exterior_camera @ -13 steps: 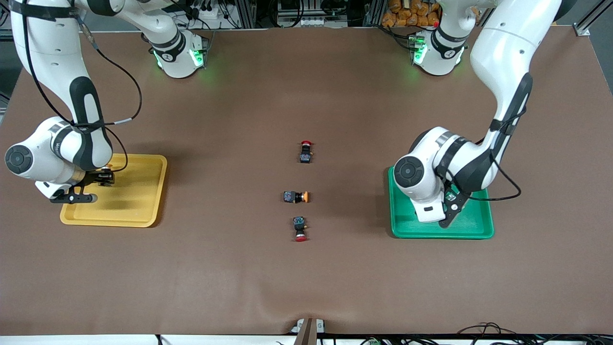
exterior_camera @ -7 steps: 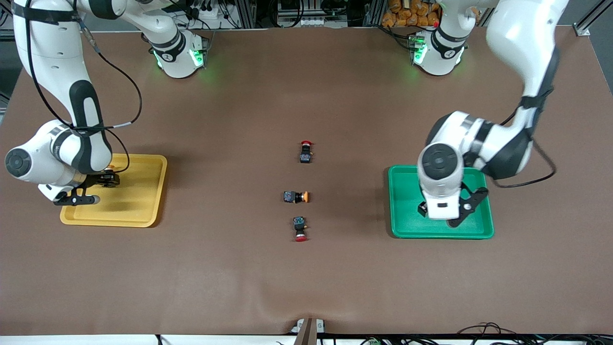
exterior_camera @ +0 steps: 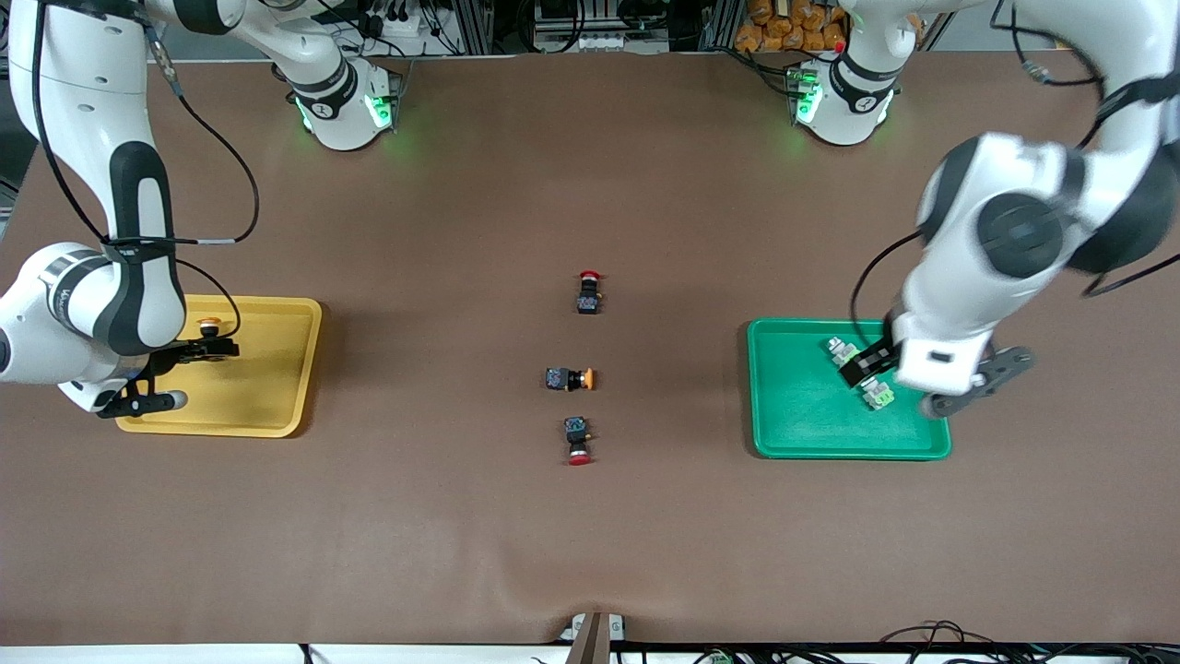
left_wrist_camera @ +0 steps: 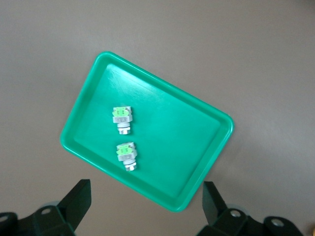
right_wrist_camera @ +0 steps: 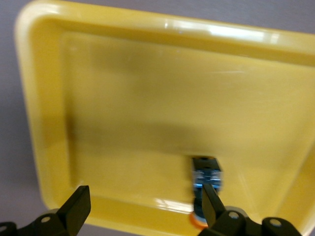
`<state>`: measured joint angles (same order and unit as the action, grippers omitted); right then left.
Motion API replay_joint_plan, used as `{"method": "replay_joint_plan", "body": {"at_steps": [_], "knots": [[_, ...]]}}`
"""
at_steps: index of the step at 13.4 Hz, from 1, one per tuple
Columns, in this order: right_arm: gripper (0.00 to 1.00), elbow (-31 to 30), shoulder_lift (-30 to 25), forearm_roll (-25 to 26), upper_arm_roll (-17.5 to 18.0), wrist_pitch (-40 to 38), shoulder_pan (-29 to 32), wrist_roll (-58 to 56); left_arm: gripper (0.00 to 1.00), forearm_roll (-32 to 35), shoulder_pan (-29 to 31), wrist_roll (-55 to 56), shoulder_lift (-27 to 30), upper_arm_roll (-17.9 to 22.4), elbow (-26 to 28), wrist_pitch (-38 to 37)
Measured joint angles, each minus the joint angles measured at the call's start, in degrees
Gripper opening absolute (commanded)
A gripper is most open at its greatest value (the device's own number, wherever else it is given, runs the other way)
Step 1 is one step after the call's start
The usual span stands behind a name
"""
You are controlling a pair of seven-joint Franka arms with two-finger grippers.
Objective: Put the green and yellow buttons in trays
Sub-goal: 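Release both buttons into the trays and raise both grippers, then reach the right gripper to the orange-capped blue button and grasp it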
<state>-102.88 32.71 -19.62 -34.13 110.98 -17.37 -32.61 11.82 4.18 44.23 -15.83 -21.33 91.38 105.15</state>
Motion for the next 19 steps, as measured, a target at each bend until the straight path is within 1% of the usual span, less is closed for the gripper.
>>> {"method": "replay_joint_plan", "body": {"at_steps": [2, 4, 7, 9, 10, 11, 13, 14, 16, 18, 19], "knots": [[1.00, 2.99, -0.40, -0.27, 0.00, -6.36, -1.99, 5.43, 1.00, -1.01, 1.87, -9.98, 3.22, 0.01, -1.32, -5.31], [1.00, 5.99, -1.06, -0.30, 0.08, -11.64, -5.50, 15.04, 1.00, -1.16, 2.57, -17.45, 5.53, 0.27, -3.48, -9.51], [1.00, 8.13, -1.95, -0.33, 0.32, -14.28, -12.83, 30.08, 1.00, -2.17, 4.18, -23.27, 8.71, 0.37, -4.44, -11.11], [1.00, 8.87, -2.24, -0.48, 0.55, -14.29, -18.00, 41.47, 1.00, -4.81, 4.34, -26.83, 10.71, 1.70, -4.45, -11.26], [1.00, 9.38, -2.28, -0.73, 0.70, -14.27, -20.50, 47.86, 1.00, -6.27, 4.16, -29.52, 11.68, 3.22, -4.45, -11.80], [1.00, 9.79, -2.30, -1.67, 0.84, -14.16, -23.15, 54.62, 1.00, -7.71, 3.25, -32.73, 12.68, 6.02, -4.45, -12.96], [1.00, 10.49, -2.28, -5.19, 1.00, -12.74, -27.63, 65.96, 1.00, -8.98, -0.53, -37.86, 14.28, 13.04, -4.46, -16.22], [1.00, 10.70, -2.26, -6.42, 1.09, -10.93, -29.23, 70.07, 1.00, -9.06, -1.58, -38.92, 14.72, 14.68, -4.46, -17.11], [1.00, 10.75, -2.12, -8.36, 2.35, -7.59, -30.43, 73.89, 1.00, -9.07, -2.19, -39.04, 15.58, 14.93, -4.49, -17.42], [1.00, 10.70, -1.49, -10.41, 4.85, -4.06, -30.50, 78.04, 1.00, -9.07, -2.48, -39.04, 16.79, 14.93, -4.49, -18.60], [1.00, 10.70, -0.88, -10.73, 6.13, -1.30, -30.67, 81.87, 1.00, -9.07, -2.50, -39.04, 17.29, 14.93, -4.49, -19.17]]}}
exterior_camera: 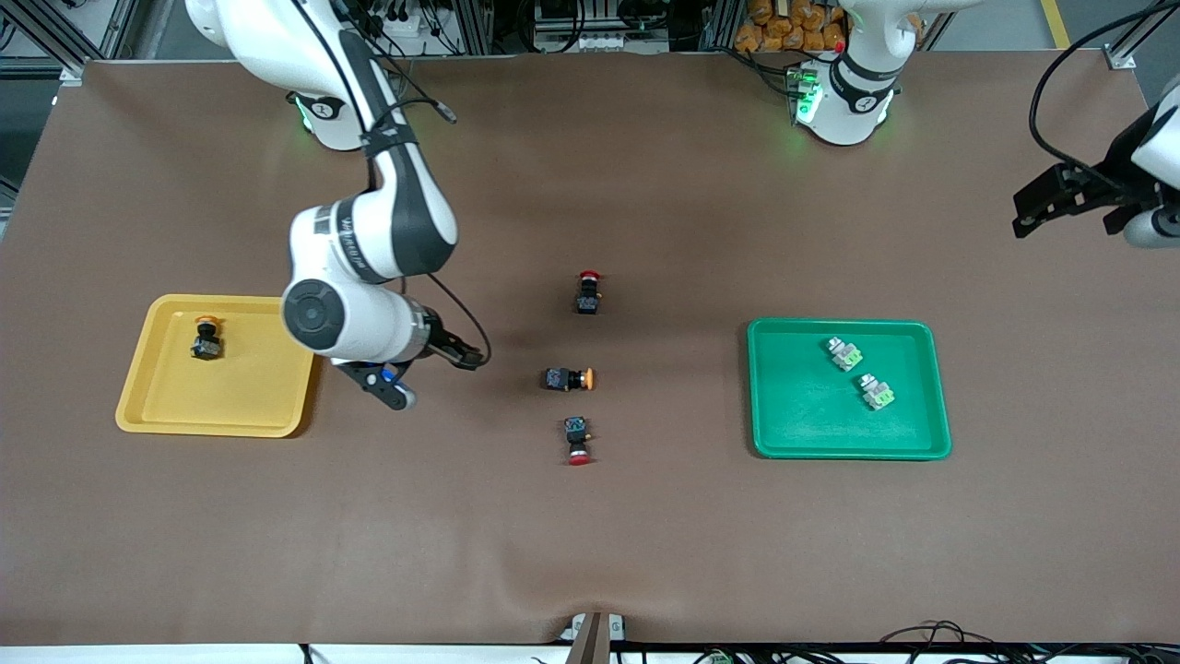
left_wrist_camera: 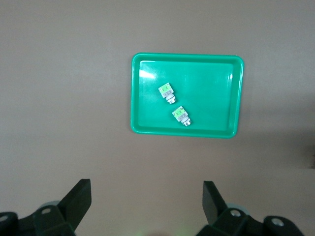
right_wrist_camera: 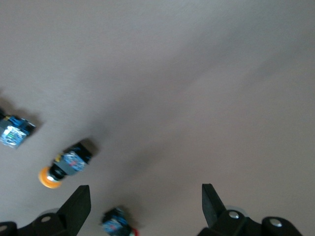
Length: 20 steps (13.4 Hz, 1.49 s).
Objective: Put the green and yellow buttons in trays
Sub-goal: 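Reach the right gripper to the orange-capped blue button and grasp it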
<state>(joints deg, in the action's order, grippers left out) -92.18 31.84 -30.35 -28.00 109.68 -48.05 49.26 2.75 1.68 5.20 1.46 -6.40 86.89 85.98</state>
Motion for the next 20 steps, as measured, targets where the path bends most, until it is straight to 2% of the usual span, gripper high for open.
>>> {"method": "replay_joint_plan", "body": {"at_steps": [4, 6, 11, 18, 20], "knots": [[1.00, -0.01, 4.08, -0.05, 5.19, 11.10, -2.54, 14.13, 1.00, 0.00, -0.05, 0.00, 0.36, 0.03, 0.16, -0.49], [1.00, 0.20, 6.41, -0.06, 6.25, 14.25, -3.96, 19.74, 1.00, 0.00, -0.19, 0.00, 0.27, 0.01, 0.35, -0.51], [1.00, 5.56, 12.93, -0.18, 6.61, 14.76, -4.10, 29.96, 1.00, 0.00, -0.29, 0.00, 0.16, -0.07, 0.48, -0.51], [1.00, 12.09, 17.72, -0.49, 7.42, 14.96, -3.43, 35.94, 1.00, 0.00, -0.27, 0.05, 0.16, -0.06, 0.45, -0.39], [0.96, 12.42, 18.43, -0.62, 8.19, 15.00, -3.41, 36.28, 1.00, 0.00, -0.37, 0.11, 0.16, -0.08, 0.43, -0.17]]}}
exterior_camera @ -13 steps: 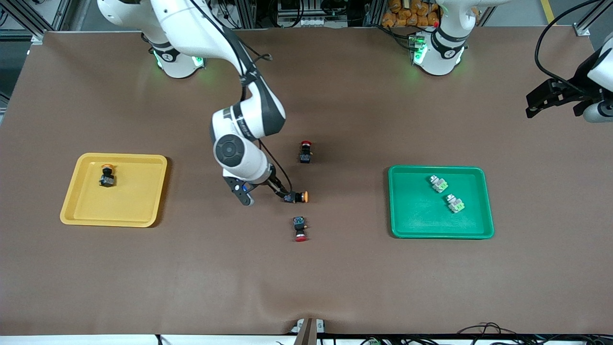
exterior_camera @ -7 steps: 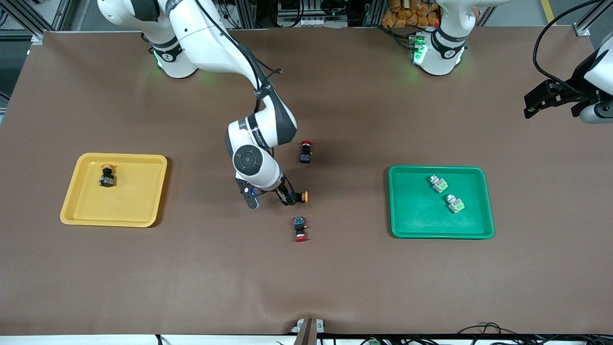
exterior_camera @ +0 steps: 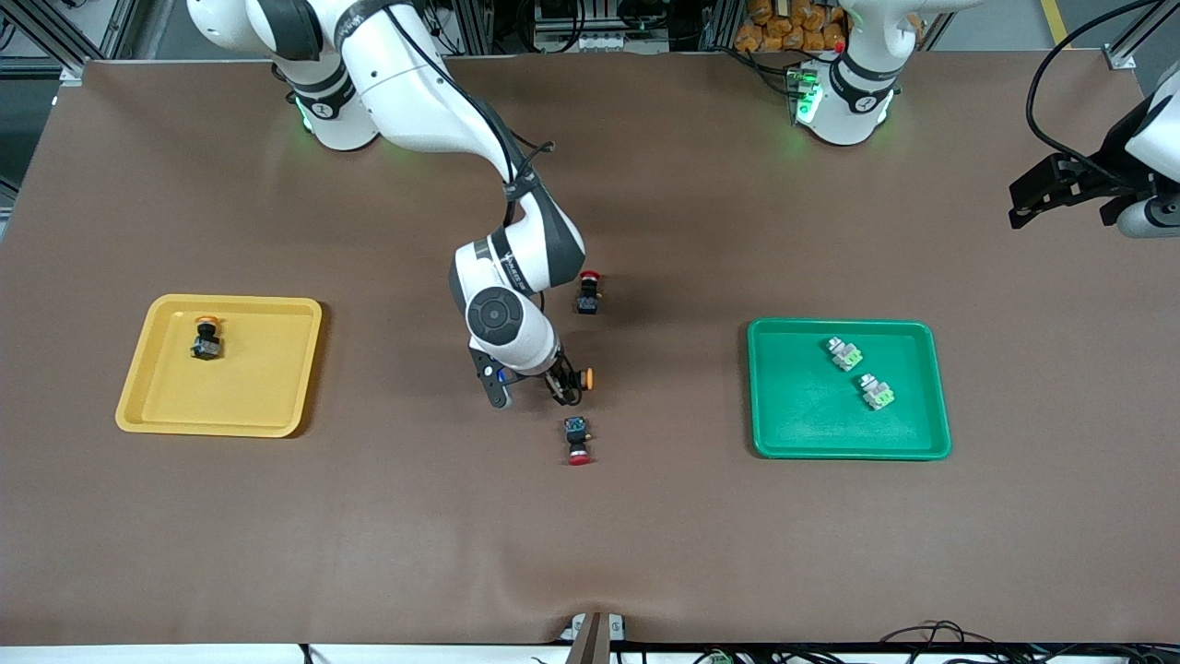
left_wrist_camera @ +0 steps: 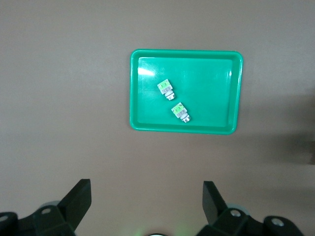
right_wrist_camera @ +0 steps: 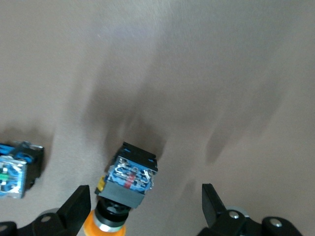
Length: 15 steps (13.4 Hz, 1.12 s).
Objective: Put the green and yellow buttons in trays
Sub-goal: 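Reach the right gripper to the orange-capped blue button and grasp it, then carry the blue button to the yellow tray with the right gripper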
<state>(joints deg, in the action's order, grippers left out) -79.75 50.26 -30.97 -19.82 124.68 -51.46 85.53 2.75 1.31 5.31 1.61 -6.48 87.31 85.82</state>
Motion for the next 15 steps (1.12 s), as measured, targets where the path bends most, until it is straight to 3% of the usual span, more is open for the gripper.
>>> {"method": "replay_joint_plan", "body": {"at_steps": [2, 3, 7, 10, 15], "knots": [[0.86, 0.05, 0.27, -0.07, 0.33, 0.99, 0.01, 0.28, 1.00, 0.00, -0.01, 0.05, 0.00, -0.01, 0.00, 0.53], [0.73, 0.06, 0.54, -0.09, 0.56, 1.91, 0.01, 0.41, 1.00, 0.00, -0.01, 0.05, -0.01, -0.02, 0.00, 0.54], [0.01, 0.27, 1.88, -0.10, 1.54, 4.27, 0.00, 0.45, 1.00, 0.00, -0.09, 0.26, -0.02, -1.12, 0.06, 0.11], [0.00, 1.12, 1.92, -0.09, 1.40, 2.14, 0.75, -0.28, 1.00, 0.00, 0.01, 0.31, -0.02, -1.22, 0.07, 0.09], [0.00, 5.17, 0.57, -0.08, 0.79, -12.77, 6.69, -8.03, 1.00, 0.00, 0.32, 0.26, -0.04, -0.92, -0.06, 0.12]]}}
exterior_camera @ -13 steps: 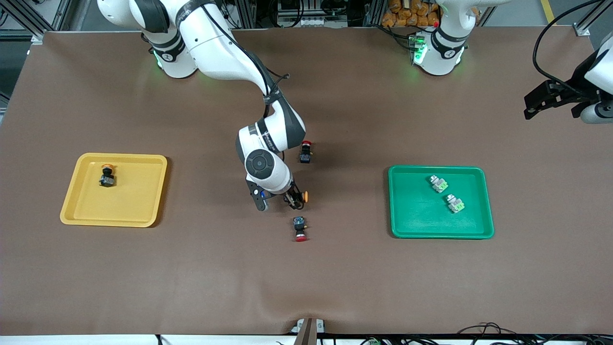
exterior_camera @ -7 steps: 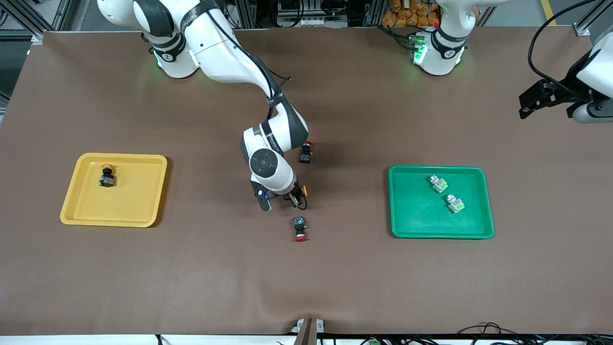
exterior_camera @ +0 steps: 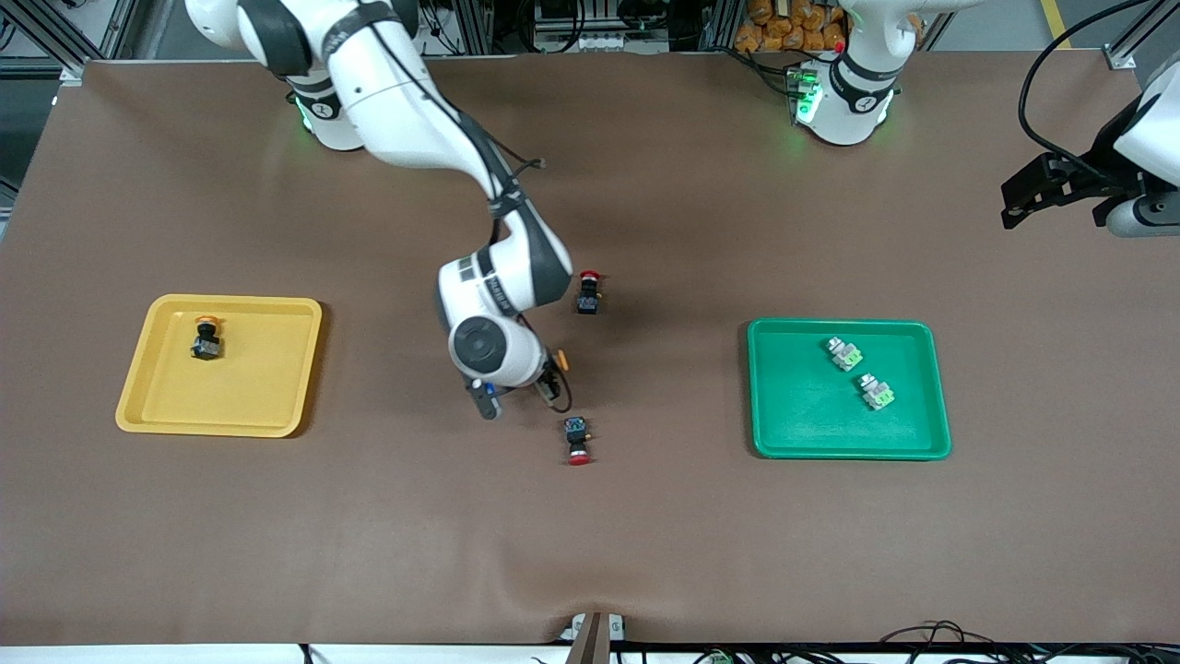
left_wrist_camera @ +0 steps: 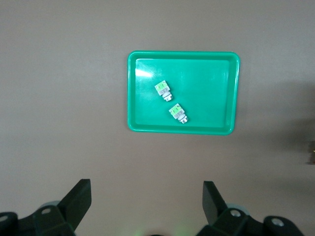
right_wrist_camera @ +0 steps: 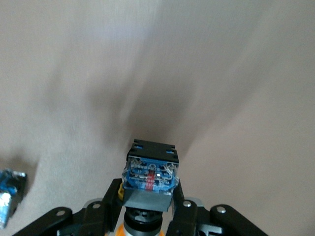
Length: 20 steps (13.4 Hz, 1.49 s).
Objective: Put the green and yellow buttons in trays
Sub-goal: 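Carry the blue button to the yellow tray with the right gripper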
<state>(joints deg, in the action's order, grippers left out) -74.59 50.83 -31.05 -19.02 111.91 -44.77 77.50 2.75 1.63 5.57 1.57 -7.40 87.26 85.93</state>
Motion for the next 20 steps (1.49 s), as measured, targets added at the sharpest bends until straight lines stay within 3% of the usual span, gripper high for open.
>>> {"method": "replay_joint_plan", "body": {"at_steps": [3, 8, 14, 20], "knots": [[0.00, 0.56, -2.14, 0.10, -1.32, -9.05, 3.87, -11.20, 1.00, 0.00, 0.27, -0.03, -0.07, 0.13, 0.00, 0.00], [0.00, -1.35, -4.89, 0.11, -12.29, -20.83, 4.81, -36.01, 1.00, 0.00, 0.28, -0.04, -0.07, 0.13, -0.03, 0.07], [0.00, -11.52, -6.97, 0.13, -25.20, -21.32, 5.01, -69.37, 1.00, 0.00, 0.29, -0.03, -0.07, 0.14, -0.10, 0.10], [0.00, -19.91, -6.97, 0.20, -30.15, -15.05, 5.50, -90.07, 1.00, 0.00, 0.29, -0.01, -0.04, 0.14, -0.30, 0.15]]}}
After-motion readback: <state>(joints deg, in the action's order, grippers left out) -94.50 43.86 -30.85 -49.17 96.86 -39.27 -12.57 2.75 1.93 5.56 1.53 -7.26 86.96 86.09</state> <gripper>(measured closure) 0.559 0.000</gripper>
